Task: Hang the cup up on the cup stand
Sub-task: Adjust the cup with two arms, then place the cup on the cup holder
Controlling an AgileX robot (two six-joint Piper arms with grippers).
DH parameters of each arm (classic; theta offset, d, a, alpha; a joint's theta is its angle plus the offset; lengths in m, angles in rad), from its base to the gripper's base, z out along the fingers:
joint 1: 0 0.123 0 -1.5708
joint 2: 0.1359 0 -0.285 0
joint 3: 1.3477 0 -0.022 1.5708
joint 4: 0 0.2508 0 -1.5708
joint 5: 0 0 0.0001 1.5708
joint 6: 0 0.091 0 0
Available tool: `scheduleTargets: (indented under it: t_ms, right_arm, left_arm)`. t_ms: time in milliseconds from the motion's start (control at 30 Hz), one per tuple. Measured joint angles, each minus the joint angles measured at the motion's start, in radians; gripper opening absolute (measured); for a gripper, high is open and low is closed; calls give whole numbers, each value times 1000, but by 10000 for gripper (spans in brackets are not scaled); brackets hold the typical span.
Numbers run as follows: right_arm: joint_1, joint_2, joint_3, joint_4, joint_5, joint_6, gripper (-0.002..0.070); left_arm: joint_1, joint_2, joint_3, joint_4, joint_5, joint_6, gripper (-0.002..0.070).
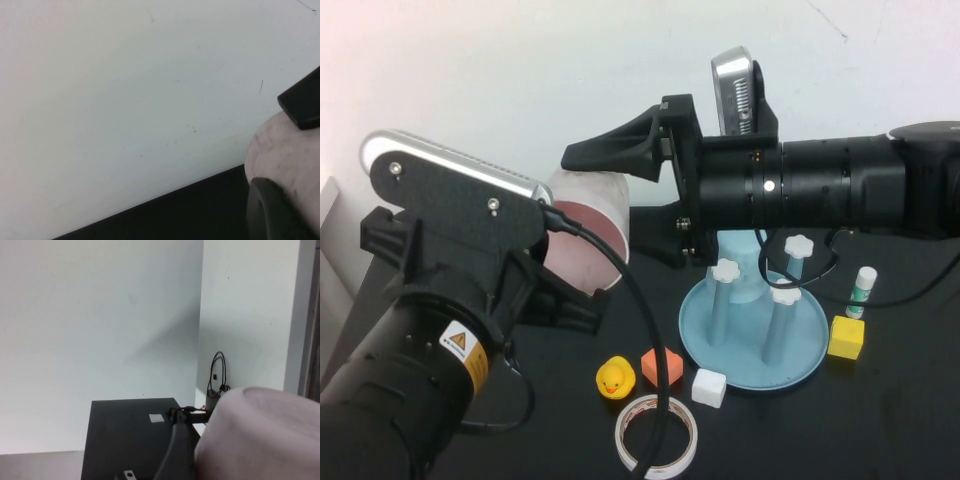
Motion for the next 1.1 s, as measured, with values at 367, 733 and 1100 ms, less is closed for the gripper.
scheduleTargets:
  t_ms: [367, 733, 1100]
  right_arm:
    - [0, 0, 0, 2, -6, -30, 607]
    - [-32, 0, -27, -8, 11, -86, 587]
    - [-134, 0, -34, -8, 145, -326, 585]
  left_arm:
    - [0, 0, 0, -3, -31, 68, 23]
    - [0, -113, 0, -81, -223, 98, 371]
    - [0, -307, 0, -469, -307, 427, 391]
